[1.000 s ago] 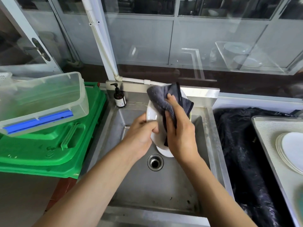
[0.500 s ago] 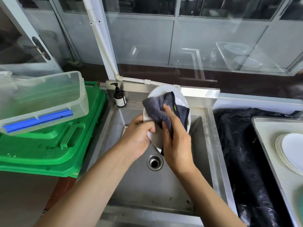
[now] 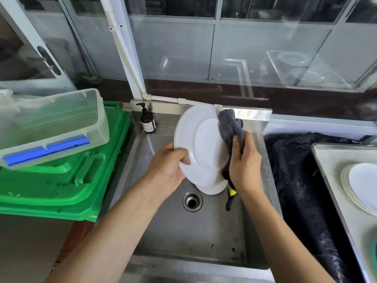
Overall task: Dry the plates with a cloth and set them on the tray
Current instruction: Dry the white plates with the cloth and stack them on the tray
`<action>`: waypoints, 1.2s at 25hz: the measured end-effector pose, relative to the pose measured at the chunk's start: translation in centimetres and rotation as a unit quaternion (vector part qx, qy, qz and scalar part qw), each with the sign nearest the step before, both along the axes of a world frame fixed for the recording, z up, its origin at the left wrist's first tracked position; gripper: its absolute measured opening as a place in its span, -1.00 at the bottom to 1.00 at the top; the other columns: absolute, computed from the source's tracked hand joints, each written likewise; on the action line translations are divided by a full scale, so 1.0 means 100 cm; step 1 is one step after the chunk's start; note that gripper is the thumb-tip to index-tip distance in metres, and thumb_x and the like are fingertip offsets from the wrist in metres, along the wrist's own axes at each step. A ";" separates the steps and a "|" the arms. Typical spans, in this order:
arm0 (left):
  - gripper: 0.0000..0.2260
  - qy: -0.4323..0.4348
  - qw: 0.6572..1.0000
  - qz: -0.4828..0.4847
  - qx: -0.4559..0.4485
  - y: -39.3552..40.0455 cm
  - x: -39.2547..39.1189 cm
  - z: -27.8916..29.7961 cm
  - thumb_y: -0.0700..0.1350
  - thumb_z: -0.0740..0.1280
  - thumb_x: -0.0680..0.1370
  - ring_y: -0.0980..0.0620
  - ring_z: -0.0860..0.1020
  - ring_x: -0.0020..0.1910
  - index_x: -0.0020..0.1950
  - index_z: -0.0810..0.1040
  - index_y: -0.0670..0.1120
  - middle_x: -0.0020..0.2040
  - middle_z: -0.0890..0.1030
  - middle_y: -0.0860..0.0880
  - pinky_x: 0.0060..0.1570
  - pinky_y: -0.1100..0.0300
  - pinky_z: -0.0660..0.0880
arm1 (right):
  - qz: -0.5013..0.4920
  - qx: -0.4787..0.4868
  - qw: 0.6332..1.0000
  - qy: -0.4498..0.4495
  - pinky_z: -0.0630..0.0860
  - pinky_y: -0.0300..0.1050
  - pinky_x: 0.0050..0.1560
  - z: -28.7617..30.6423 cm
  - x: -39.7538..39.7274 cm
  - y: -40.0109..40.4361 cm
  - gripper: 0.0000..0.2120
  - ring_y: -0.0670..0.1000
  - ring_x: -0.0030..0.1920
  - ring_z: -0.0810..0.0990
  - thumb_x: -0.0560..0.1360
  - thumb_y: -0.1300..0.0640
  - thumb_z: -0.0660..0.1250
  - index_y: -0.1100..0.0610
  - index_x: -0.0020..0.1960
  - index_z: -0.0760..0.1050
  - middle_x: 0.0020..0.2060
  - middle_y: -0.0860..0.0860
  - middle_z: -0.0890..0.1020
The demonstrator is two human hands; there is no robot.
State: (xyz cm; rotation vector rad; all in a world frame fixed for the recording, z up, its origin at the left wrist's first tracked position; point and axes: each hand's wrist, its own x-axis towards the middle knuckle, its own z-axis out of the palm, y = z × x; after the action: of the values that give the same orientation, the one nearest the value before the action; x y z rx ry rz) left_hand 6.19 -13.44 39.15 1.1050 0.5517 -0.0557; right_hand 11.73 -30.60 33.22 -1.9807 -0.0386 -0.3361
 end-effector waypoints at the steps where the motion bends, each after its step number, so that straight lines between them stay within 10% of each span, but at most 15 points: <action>1: -0.68 0.001 1.000 0.011 -0.015 0.002 0.003 0.001 -0.53 0.07 0.34 -0.11 0.58 -0.26 -0.25 0.50 -0.20 -0.27 0.59 -0.15 -0.15 0.08 0.49 | -0.010 0.011 1.000 0.014 0.40 -0.34 -0.24 -0.009 -0.010 0.000 -0.83 -0.21 -0.20 0.57 0.72 -0.02 0.13 -0.01 0.16 0.46 -0.20 -0.20 0.61; 9: -0.61 0.007 0.984 0.077 -0.158 -0.003 0.026 0.013 -0.47 0.03 0.40 -0.13 0.58 0.03 0.04 0.53 -0.21 0.03 0.59 -0.21 0.19 -0.02 0.50 | 0.156 -0.110 0.955 -0.225 0.25 0.08 0.56 -0.032 -0.065 0.021 -0.54 0.06 0.58 0.29 0.68 0.04 0.28 0.14 0.52 0.33 0.55 0.03 0.37; 15: -0.71 -0.013 0.976 0.053 -0.211 -0.006 0.022 0.013 -0.44 0.10 0.44 -0.20 0.59 0.07 0.04 0.52 -0.27 0.06 0.58 -0.27 -0.08 -0.07 0.65 | 0.101 -0.186 0.931 -0.298 0.36 0.18 0.46 -0.023 -0.044 0.013 -0.42 0.11 0.50 0.39 0.48 0.45 0.33 0.18 0.46 0.38 0.43 0.15 0.47; 21: -0.81 0.018 0.985 0.004 -0.173 0.002 0.022 0.010 -0.26 0.40 0.52 -0.25 0.58 0.22 0.11 0.55 -0.16 0.19 0.56 -0.34 0.08 -0.16 0.62 | 0.011 -0.014 0.998 -0.059 0.57 -0.06 -0.13 -0.008 -0.038 0.015 -0.92 -0.03 -0.19 0.64 0.63 0.10 0.27 -0.05 0.09 0.46 -0.20 -0.08 0.64; 27: -0.79 -0.015 0.963 0.071 0.259 0.025 0.009 -0.038 -0.27 0.34 0.54 0.05 0.62 -0.15 0.16 0.57 -0.10 0.01 0.63 -0.10 -0.10 0.16 0.62 | -0.075 0.138 0.987 0.019 0.45 -0.31 -0.28 -0.011 -0.030 -0.002 -0.88 -0.16 -0.32 0.52 0.56 0.12 0.39 0.01 -0.14 0.51 -0.28 -0.08 0.62; 30: -0.69 0.040 0.971 0.015 0.235 0.030 0.009 -0.051 -0.20 0.34 0.37 -0.01 0.55 -0.06 0.10 0.51 -0.05 -0.06 0.59 0.00 0.00 0.11 0.54 | -0.088 0.190 0.976 0.061 0.52 -0.31 -0.23 -0.009 -0.024 -0.011 -0.93 -0.20 -0.27 0.63 0.51 0.11 0.42 -0.02 -0.15 0.59 -0.27 -0.14 0.69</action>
State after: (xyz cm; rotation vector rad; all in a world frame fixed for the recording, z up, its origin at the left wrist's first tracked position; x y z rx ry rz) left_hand 7.06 -10.43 34.09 1.5611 0.6728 0.0612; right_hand 9.37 -31.65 32.31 -1.6235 0.2630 -0.3100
